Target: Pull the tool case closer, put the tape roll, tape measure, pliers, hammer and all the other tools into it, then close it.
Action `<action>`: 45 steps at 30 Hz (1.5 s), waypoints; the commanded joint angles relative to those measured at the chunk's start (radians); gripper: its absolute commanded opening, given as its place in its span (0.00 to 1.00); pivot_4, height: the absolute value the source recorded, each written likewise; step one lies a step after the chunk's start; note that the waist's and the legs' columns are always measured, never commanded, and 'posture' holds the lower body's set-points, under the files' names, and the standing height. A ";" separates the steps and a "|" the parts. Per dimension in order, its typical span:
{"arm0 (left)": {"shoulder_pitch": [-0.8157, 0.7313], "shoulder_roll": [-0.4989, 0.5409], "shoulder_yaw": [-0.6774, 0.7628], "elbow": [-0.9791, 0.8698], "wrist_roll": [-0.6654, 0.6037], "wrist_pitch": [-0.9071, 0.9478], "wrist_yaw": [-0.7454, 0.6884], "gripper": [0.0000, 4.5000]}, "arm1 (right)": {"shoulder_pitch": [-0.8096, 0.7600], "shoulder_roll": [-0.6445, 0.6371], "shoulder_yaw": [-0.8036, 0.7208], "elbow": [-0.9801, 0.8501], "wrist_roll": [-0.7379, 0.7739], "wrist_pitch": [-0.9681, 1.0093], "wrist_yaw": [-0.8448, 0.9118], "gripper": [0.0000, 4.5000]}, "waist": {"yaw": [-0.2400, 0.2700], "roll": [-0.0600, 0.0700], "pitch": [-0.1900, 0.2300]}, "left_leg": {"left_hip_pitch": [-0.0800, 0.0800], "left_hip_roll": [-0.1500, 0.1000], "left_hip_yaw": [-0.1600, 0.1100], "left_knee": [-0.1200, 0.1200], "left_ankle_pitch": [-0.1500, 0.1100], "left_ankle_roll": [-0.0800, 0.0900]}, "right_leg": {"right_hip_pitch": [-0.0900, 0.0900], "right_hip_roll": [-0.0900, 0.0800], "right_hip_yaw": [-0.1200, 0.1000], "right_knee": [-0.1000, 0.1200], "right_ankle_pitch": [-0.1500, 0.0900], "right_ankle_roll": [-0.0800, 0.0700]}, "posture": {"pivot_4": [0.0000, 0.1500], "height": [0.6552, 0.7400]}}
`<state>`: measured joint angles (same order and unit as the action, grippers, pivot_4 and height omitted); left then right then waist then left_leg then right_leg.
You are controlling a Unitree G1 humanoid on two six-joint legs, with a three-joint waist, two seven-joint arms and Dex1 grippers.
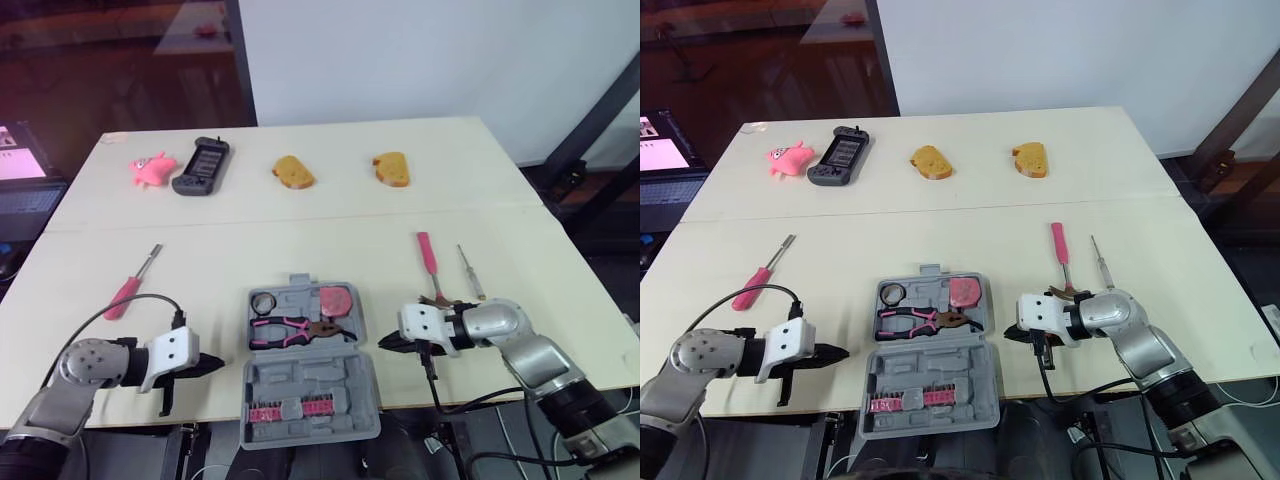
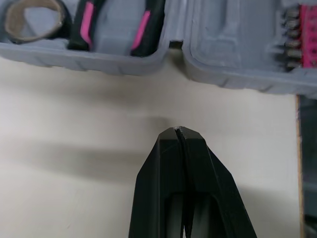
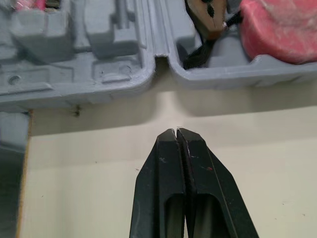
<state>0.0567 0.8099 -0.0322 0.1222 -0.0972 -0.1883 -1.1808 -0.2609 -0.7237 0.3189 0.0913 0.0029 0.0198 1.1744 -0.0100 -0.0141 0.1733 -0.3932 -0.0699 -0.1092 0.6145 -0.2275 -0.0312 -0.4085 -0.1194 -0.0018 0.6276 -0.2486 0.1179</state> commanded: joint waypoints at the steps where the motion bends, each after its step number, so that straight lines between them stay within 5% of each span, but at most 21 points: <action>1: -0.013 -0.015 -0.014 -0.015 -0.002 -0.003 0.022 0.01 | -0.019 0.017 0.008 0.022 -0.017 -0.037 -0.010 0.00 | 0.000 0.000 0.000 | 0.000 0.000 0.000 0.000 0.000 0.000 | 0.000 0.000 0.000 0.000 0.000 0.000 | 1.00 1.00; 31: -0.114 -0.140 -0.108 -0.075 -0.030 0.181 0.042 0.01 | -0.049 0.117 0.071 -0.012 -0.045 0.001 -0.031 0.00 | 0.000 0.000 0.000 | 0.001 -0.001 -0.002 0.001 0.000 0.000 | 0.001 0.001 0.000 0.001 0.000 0.001 | 1.00 1.00; 45: -0.226 -0.196 -0.125 -0.041 -0.008 0.251 0.089 0.01 | -0.156 0.150 0.068 0.110 -0.075 -0.007 -0.037 0.00 | -0.001 0.000 0.000 | 0.001 -0.001 -0.002 0.001 0.000 0.000 | 0.001 0.001 -0.001 0.002 0.001 0.001 | 1.00 1.00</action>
<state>-0.1417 0.6408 -0.1397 0.1162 -0.0888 0.0852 -1.0942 -0.3911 -0.6072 0.3793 0.2072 -0.0761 0.0400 1.1455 -0.0112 -0.0140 0.1733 -0.3925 -0.0710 -0.1111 0.6156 -0.2272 -0.0314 -0.4075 -0.1183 -0.0024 0.6294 -0.2481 0.1191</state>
